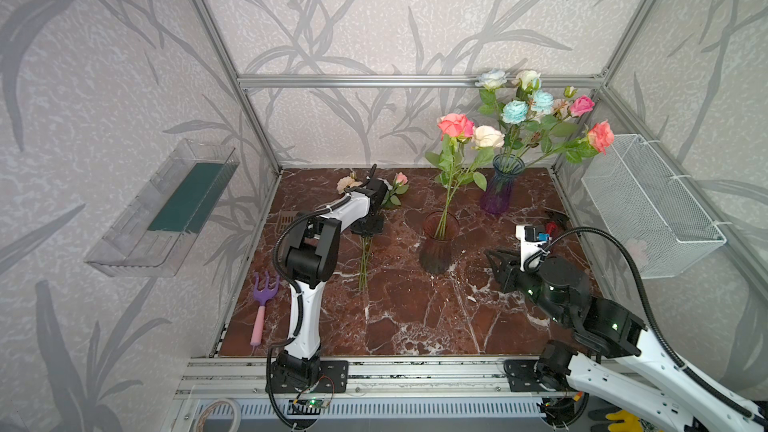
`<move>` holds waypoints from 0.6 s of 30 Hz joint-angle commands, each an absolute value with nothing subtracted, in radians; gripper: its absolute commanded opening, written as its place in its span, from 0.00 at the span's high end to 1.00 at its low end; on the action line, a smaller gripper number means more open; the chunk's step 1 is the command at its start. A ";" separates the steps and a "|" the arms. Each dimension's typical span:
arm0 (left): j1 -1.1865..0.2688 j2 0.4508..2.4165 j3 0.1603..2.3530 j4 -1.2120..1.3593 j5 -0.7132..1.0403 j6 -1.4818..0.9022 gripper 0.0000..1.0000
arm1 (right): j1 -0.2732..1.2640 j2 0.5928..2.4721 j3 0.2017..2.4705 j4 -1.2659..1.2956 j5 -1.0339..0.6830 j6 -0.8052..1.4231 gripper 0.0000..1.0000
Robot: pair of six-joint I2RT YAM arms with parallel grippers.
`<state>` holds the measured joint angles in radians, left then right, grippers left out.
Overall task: Arrange the flowers into the vase
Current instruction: 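Close the left gripper on a white rose stem, then lift the white rose upright with left while right reaches toward its stem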
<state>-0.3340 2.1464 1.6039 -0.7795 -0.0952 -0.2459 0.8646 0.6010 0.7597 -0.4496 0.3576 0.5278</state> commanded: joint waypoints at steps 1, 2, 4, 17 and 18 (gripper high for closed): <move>-0.339 2.127 1.629 -0.825 -0.080 -0.258 1.00 | 0.861 0.586 0.787 -0.471 0.355 0.539 0.65; -0.340 2.113 1.629 -0.827 -0.081 -0.262 1.00 | 0.861 0.586 0.788 -0.472 0.355 0.544 0.65; -0.339 2.084 1.628 -0.826 -0.080 -0.268 1.00 | 0.860 0.585 0.790 -0.473 0.349 0.552 0.65; -0.339 1.759 1.525 -0.706 -0.044 -0.311 1.00 | 0.861 0.613 0.807 -0.467 0.342 0.563 0.65; -0.340 1.732 1.508 -0.683 -0.022 -0.307 1.00 | 0.860 0.619 0.810 -0.462 0.341 0.563 0.65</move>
